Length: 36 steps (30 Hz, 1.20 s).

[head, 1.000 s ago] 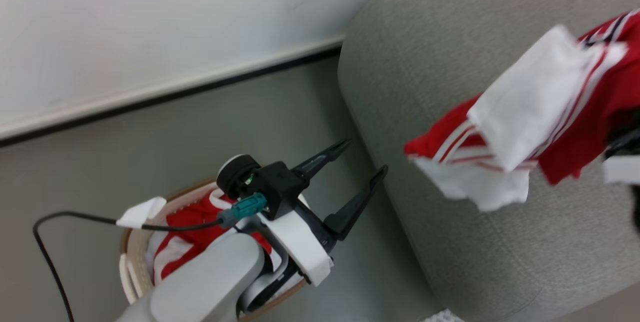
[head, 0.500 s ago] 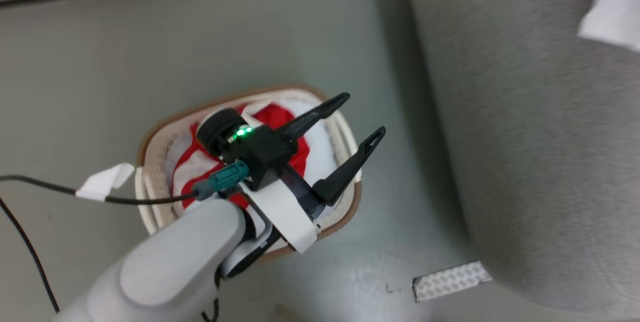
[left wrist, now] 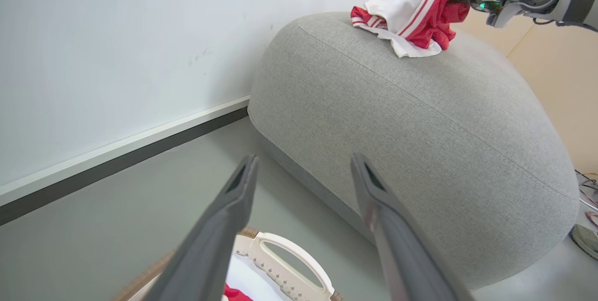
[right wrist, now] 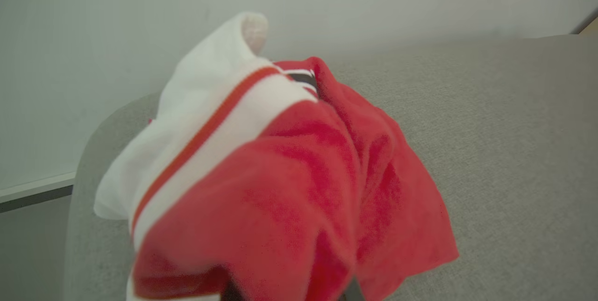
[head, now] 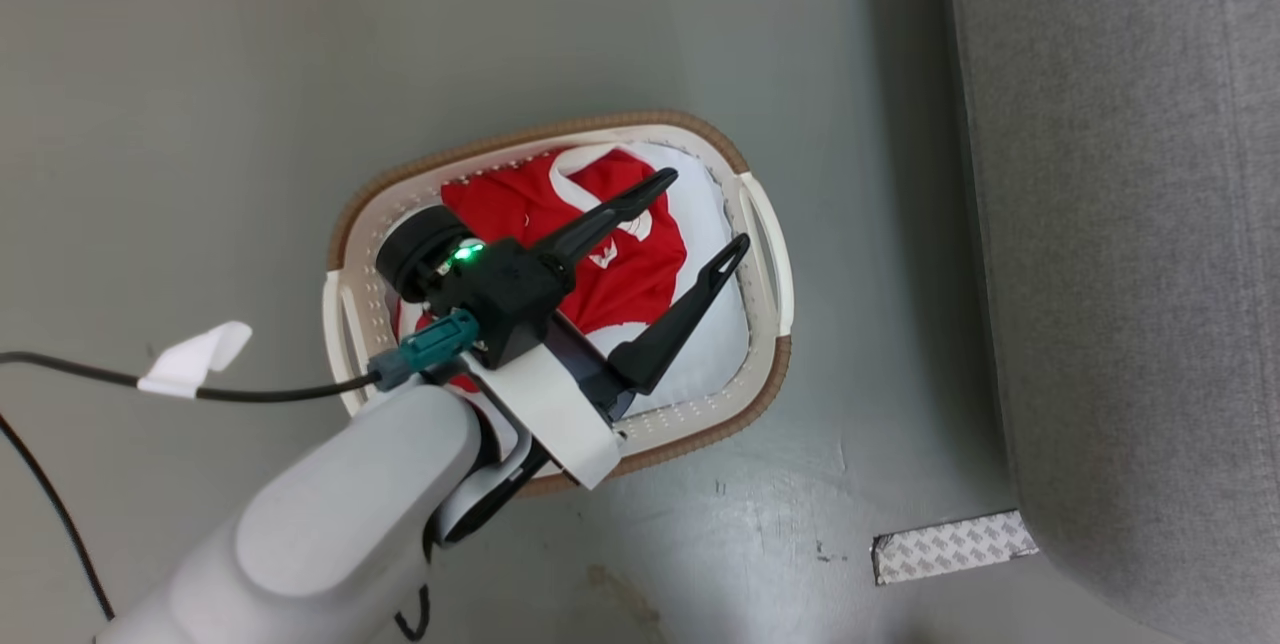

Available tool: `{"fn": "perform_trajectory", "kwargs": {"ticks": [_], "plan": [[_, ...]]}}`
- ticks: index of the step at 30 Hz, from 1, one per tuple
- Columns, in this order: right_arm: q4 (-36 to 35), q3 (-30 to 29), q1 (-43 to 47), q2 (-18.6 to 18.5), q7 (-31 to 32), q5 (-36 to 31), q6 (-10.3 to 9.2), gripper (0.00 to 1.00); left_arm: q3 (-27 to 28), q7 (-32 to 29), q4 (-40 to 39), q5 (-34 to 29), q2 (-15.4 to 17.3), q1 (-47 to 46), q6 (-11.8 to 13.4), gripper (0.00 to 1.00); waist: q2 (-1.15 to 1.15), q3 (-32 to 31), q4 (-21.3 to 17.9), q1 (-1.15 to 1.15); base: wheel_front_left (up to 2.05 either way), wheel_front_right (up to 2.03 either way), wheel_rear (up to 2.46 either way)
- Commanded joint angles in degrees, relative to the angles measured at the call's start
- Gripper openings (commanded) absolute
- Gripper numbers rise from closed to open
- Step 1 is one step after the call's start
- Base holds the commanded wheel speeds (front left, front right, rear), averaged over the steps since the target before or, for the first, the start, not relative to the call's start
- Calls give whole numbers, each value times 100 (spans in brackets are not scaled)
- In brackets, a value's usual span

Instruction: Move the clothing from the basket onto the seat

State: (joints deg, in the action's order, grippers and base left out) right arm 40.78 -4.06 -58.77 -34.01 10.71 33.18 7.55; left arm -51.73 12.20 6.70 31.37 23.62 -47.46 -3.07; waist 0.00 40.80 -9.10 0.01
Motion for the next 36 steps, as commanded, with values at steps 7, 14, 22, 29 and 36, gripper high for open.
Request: {"fn": "perform_trajectory", "kwargs": {"ticks": [7,14,22,29,36], "plan": [[185,539,319,65,553,-14,-12,100,40,124,173,100,-28,183,21,100,0,-426,-27,-1,0,0,0],[78,975,571,-87,959,111,-12,100,65,203,350,209,-54,418,60,100,0,-1032,-104,-1,0,0,0],[-669,1623,1245,-499,2019,509,-12,100,186,267,509,407,-117,898,153,100,0,-1971,-216,-1,0,0,0],[-1984,1585,1762,-713,1763,792,-12,100,493,295,481,522,-110,1359,319,100,0,-2751,-217,-1,0,0,0],[-2955,1237,2346,-525,1047,553,-12,100,1335,294,245,677,-91,1902,586,100,0,-3341,-7,-1,0,0,0]]}}
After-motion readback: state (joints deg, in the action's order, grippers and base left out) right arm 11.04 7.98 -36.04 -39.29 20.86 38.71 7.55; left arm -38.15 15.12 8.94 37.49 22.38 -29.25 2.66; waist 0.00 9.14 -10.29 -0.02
